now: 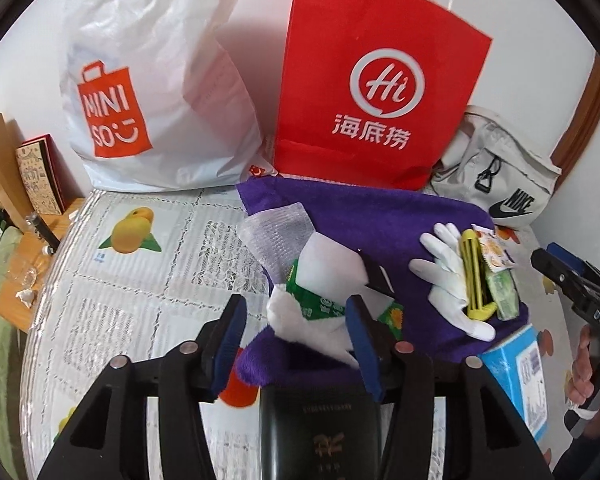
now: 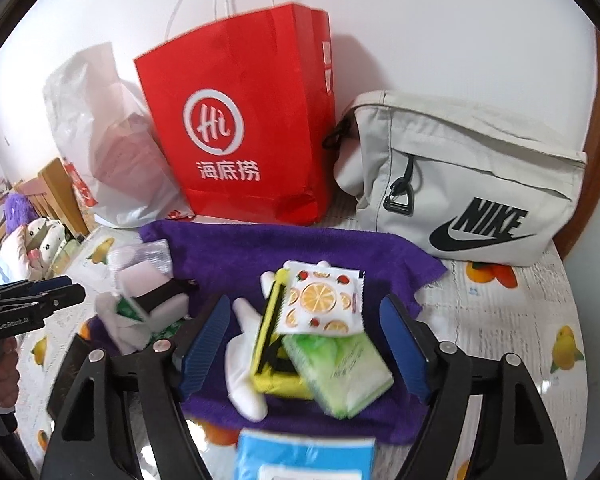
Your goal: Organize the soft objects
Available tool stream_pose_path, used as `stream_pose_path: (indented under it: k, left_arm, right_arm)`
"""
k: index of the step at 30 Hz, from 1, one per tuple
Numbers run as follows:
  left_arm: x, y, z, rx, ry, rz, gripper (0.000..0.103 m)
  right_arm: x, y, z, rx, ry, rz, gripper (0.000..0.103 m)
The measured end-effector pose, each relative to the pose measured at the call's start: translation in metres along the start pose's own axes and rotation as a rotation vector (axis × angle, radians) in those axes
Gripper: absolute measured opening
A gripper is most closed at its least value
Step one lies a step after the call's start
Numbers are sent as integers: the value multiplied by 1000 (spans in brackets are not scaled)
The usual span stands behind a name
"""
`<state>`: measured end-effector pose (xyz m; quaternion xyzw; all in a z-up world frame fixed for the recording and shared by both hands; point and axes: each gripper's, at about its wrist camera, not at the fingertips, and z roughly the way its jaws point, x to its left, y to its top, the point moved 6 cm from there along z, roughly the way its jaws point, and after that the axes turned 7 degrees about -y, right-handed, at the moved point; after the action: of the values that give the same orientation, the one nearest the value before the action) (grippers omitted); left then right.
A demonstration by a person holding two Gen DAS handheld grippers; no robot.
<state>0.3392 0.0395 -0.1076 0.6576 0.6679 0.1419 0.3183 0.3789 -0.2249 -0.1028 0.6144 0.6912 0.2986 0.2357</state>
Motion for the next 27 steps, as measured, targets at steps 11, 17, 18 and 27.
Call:
stream_pose_path:
  k: [11, 17, 18, 27]
  left_arm:
    - [-27, -32, -68, -66, -12, 36, 66]
    - [-44, -59, -109, -119, -4, 64, 75]
    - [-46, -64, -115, -121, -6, 66, 76]
    - [-65, -106, -168, -175, -1, 79, 95]
  right_arm:
    - [8, -32, -87, -62, -43, 38, 93]
    - [16, -60, -135, -90, -67, 35, 99]
    - [17, -65, -141, -95, -70, 37, 99]
    - [24, -112, -200, -105, -133, 31, 102]
